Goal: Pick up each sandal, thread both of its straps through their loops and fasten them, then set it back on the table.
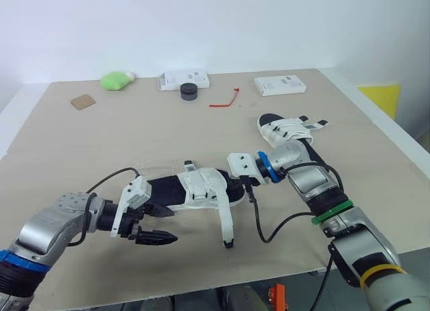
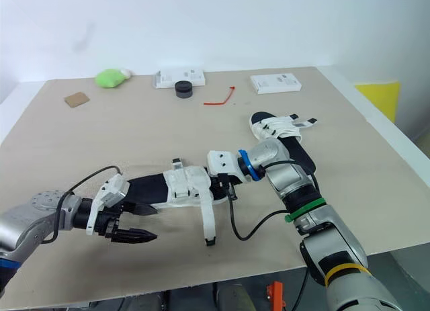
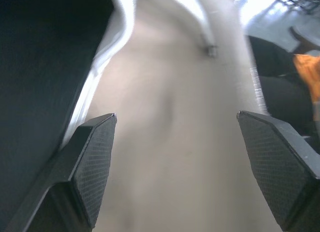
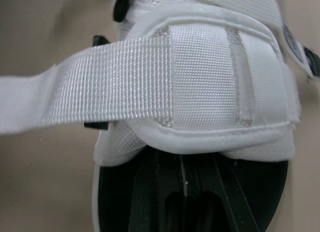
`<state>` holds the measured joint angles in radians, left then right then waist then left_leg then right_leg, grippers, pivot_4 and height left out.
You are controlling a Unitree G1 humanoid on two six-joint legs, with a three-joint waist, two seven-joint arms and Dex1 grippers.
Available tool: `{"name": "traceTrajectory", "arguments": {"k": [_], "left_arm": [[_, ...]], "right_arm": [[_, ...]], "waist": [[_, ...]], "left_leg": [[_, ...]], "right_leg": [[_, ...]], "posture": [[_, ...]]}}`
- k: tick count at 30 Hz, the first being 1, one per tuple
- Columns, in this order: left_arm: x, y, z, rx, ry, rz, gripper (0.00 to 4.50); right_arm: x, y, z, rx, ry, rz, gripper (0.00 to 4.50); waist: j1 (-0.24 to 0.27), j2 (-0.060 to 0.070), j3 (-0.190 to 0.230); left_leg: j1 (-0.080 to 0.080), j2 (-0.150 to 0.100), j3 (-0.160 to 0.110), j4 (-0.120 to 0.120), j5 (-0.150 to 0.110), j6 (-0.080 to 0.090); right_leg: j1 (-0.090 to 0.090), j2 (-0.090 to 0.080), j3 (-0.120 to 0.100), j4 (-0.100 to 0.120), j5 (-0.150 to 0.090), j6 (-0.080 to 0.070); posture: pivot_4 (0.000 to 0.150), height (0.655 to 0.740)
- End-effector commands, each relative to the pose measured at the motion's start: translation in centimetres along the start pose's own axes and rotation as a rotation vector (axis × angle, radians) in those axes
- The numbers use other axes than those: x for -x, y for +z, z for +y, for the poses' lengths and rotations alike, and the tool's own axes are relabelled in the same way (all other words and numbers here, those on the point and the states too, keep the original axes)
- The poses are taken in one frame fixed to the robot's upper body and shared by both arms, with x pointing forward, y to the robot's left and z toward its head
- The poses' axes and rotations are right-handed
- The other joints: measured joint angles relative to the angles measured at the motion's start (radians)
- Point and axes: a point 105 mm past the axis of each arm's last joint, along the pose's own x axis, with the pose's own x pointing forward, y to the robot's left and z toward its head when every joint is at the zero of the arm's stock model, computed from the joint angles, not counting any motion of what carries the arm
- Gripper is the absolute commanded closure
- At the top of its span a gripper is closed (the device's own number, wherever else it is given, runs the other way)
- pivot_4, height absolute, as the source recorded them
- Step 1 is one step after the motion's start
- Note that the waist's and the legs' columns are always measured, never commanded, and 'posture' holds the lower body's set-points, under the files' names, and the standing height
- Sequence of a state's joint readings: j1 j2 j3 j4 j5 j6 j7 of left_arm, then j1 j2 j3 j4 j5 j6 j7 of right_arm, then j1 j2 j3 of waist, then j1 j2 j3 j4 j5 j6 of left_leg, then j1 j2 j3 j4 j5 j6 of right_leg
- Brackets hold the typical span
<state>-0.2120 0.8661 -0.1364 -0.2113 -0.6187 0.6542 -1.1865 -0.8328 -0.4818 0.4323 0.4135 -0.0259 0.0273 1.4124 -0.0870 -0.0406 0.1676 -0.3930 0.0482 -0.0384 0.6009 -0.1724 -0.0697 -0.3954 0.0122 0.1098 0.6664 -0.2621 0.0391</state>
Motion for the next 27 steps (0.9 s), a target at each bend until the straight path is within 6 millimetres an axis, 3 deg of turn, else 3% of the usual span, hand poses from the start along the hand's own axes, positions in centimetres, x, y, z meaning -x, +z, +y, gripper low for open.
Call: {"name": "traceTrajectory", "arguments": {"k": [1,7,10,12,20,27], "left_arm": [[0.3,0.8,0.4,-0.017,0.018,-0.032,0.49],[-1.3,5.8,-2.6,0.109,-0.156,-0.204,0.49],[-2.0,7.2,-4.1,0.199,-0.257,-0.197,0.49],[-2.9,7.0,-4.7,0.234,-0.28,-0.129,0.49],[-6.6,4.9,-3.7,0.374,-0.218,-0.012,0.49],[-7.2,4.1,-3.1,0.373,-0.146,0.061,0.49]], "right_arm": [[-0.9,-3.1,1.9,-0.087,0.066,0.115,4.5],[-0.7,-3.3,2.0,-0.092,0.067,0.119,4.5],[-0.8,-3.1,2.1,-0.094,0.068,0.116,4.5],[-0.9,-3.0,2.1,-0.096,0.069,0.111,4.5],[-0.9,-2.9,2.7,-0.121,0.054,0.102,4.5],[-0.8,-2.9,3.0,-0.135,0.042,0.098,4.5]], "waist": [[0.0,0.0,0.0],[0.005,-0.002,0.0],[0.005,-0.002,0.0],[0.005,-0.002,0.0],[0.007,-0.002,0.0],[0.009,-0.002,0.0]], "left_leg": [[0.0,0.0,0.0,0.0,0.0,0.0],[-0.001,0.0,0.001,0.0,0.0,0.0],[-0.001,0.0,0.001,0.0,0.0,0.0],[-0.001,0.0,0.001,0.0,0.0,0.0],[-0.001,-0.001,0.0,0.0,-0.003,-0.001],[-0.002,-0.002,-0.002,0.0,-0.004,-0.002]], "right_leg": [[0.0,0.0,0.0,0.0,0.0,0.0],[0.003,0.0,0.001,0.0,0.0,0.001],[0.004,0.0,0.001,0.0,0.0,0.001],[0.004,0.0,0.0,0.0,0.0,0.002],[0.004,0.001,0.001,0.0,-0.001,0.004],[0.005,0.001,0.001,0.0,-0.002,0.005]], "posture": [[0.15,0.74],[0.15,0.74],[0.15,0.74],[0.15,0.74],[0.15,0.74],[0.15,0.74]]}}
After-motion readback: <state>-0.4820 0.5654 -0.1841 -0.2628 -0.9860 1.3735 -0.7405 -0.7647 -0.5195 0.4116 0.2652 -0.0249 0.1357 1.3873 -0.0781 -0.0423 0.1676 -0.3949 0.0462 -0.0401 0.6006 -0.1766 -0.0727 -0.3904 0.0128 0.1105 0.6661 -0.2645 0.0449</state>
